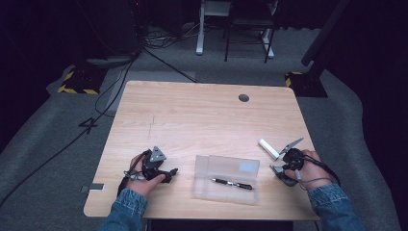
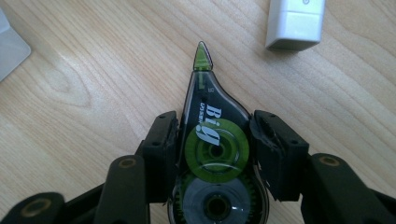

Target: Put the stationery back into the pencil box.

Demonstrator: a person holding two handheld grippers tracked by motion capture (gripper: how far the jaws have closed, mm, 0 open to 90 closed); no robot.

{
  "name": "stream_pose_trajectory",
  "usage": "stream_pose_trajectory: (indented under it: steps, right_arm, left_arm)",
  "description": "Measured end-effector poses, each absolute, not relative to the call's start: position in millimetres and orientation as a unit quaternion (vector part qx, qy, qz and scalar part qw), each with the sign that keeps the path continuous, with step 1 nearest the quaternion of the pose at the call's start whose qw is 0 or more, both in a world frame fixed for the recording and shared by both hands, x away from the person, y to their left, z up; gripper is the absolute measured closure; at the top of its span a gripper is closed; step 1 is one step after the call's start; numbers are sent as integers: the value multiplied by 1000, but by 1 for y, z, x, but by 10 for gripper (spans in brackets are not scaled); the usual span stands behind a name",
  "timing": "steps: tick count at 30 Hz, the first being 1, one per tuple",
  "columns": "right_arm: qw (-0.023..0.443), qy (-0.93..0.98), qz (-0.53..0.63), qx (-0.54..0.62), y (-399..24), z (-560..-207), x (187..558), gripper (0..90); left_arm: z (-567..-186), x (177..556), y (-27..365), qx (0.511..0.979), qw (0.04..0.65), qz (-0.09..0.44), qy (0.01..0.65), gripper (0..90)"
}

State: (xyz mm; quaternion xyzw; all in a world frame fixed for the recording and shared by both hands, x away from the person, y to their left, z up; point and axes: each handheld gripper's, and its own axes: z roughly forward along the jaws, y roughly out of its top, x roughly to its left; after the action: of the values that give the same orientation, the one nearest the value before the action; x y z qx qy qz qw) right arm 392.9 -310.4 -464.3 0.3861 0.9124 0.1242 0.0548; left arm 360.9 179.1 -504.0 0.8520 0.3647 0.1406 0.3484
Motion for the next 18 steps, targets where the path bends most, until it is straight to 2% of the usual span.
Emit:
stream_pose_trajectory:
  steps: [9, 18]
  right_arm:
    - [65, 909, 141, 388, -311, -460, 394, 523]
    - [99, 889, 217, 390, -316, -434, 391, 523]
  left_arm:
    - [-504, 361, 179, 851, 350, 140, 366, 199]
    - [-504, 361, 179, 851, 350, 140, 366, 199]
